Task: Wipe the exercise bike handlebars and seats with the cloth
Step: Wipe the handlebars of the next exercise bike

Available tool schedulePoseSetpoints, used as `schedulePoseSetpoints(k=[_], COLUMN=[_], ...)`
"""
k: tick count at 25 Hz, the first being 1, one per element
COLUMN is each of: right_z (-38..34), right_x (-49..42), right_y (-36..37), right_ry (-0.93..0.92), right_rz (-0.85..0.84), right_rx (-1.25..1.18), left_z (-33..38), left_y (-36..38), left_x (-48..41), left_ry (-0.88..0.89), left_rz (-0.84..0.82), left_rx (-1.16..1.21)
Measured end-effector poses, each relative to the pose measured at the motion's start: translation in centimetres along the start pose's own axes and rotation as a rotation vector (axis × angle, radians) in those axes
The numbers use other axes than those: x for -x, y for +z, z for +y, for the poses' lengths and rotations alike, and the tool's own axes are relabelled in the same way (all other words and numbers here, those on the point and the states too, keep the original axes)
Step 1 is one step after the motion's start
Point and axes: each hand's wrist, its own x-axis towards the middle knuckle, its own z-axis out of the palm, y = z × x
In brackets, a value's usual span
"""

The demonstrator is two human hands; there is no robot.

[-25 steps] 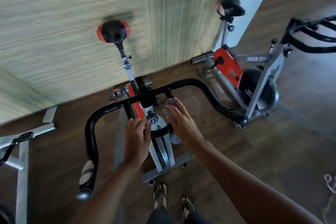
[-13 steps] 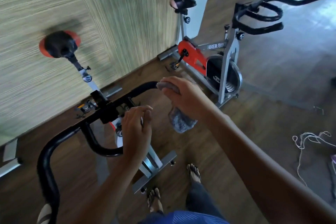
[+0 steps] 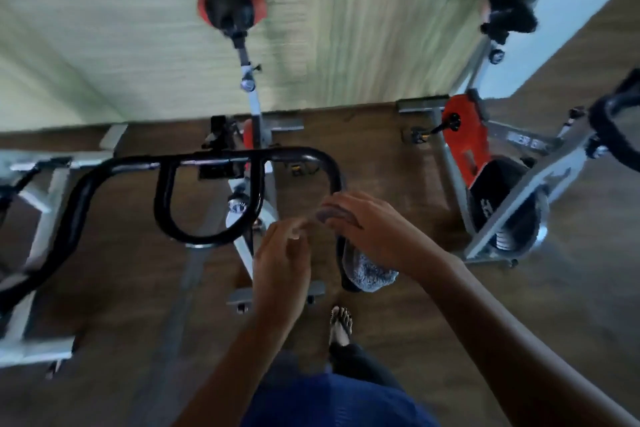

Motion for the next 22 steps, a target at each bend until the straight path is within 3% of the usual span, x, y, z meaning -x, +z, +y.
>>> schedulePoseSetpoints(k=[2, 5, 11, 14, 17, 19, 22], right_z=[0.9, 2.0, 2.7, 3.1, 3.6, 4.1, 5.1], right_x=[0.3, 1.2, 0.2, -2.1, -4.7, -5.1, -3.7], right_y=[-0.2, -0.5, -2.1, -2.9, -3.7, -4.0, -3.9], right_ry=[-0.081, -0.18, -0.319, -0.489, -0.608, -0.665, -0.737], right_rz=[-0.032, -0.033, -0.182, -0.346, -0.521, -0.586, -0.6], right_rx=[-0.021, -0.031, 0.056, 0.076, 0.061, 0.011, -0.031], left_z=[1.4, 2.7, 3.7, 4.9, 6.9, 8.0, 9.7], left_y=[0.4, 1.4, 3.8, 5.7, 9.5, 11.4, 14.1], left_x=[2.8, 5.1, 6.2, 6.9, 7.0, 7.0, 7.2], left_ry=[-0.071, -0.012, 0.024, -0.076, -0.247, -0.353, -0.448], left_rz=[0.075, 0.114, 0.195, 0.408, 0.737, 0.953, 1.15], left_rx=[0.084, 0.197, 0.197, 0.205, 0.196, 0.228, 0.206])
